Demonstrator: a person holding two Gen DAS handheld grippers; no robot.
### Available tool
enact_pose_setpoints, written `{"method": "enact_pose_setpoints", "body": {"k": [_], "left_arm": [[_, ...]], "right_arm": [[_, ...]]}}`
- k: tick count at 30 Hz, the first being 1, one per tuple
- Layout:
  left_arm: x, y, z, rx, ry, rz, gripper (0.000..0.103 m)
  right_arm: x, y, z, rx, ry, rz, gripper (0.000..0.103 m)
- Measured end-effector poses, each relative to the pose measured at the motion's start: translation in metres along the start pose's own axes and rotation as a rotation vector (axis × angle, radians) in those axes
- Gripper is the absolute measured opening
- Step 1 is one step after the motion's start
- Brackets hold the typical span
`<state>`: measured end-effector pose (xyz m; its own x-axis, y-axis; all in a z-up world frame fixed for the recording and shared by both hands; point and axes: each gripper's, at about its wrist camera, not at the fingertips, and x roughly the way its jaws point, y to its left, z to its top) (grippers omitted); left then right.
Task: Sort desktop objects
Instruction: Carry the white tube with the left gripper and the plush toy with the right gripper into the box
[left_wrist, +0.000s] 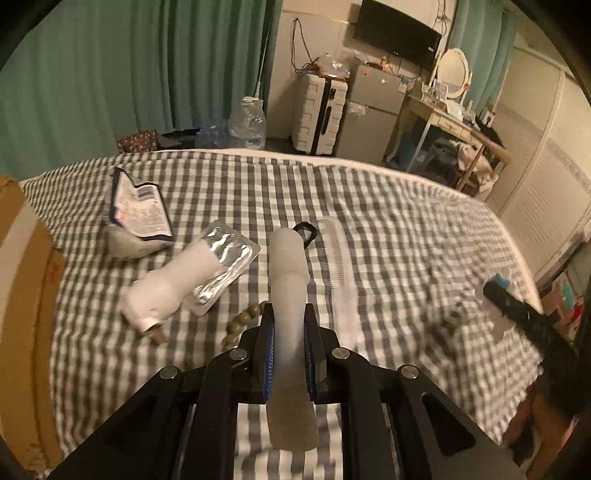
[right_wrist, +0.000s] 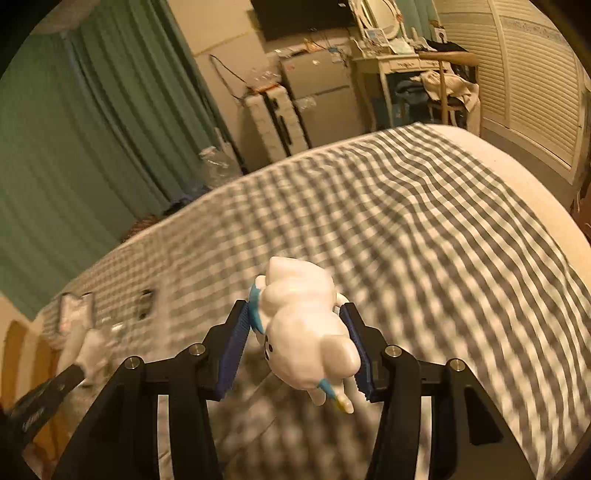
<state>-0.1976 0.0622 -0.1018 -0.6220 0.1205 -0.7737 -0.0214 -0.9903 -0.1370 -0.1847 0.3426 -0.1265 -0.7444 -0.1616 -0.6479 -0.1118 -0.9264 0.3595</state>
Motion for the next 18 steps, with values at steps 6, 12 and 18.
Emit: {"method": "enact_pose_setpoints", "body": {"k": [6, 12, 18], "left_arm": [[-0.060, 0.027, -0.003, 0.010, -0.032, -0.053, 0.013], [-0.112, 0.057, -0.003, 0.054, -0.067, -0.055, 0.013], [-0.168, 0.112, 0.008, 0.000, -0.154, -0.037, 0.013]], "right_arm": [[-0.070, 0.056, -0.028, -0.062, -0.034, 0.092, 0.050], [-0.124, 0.122, -0.055, -0.182, -0.076, 0.171, 0.050], [-0.148, 0.195, -0.071, -0.273, -0.073, 0.270, 0.050]]}}
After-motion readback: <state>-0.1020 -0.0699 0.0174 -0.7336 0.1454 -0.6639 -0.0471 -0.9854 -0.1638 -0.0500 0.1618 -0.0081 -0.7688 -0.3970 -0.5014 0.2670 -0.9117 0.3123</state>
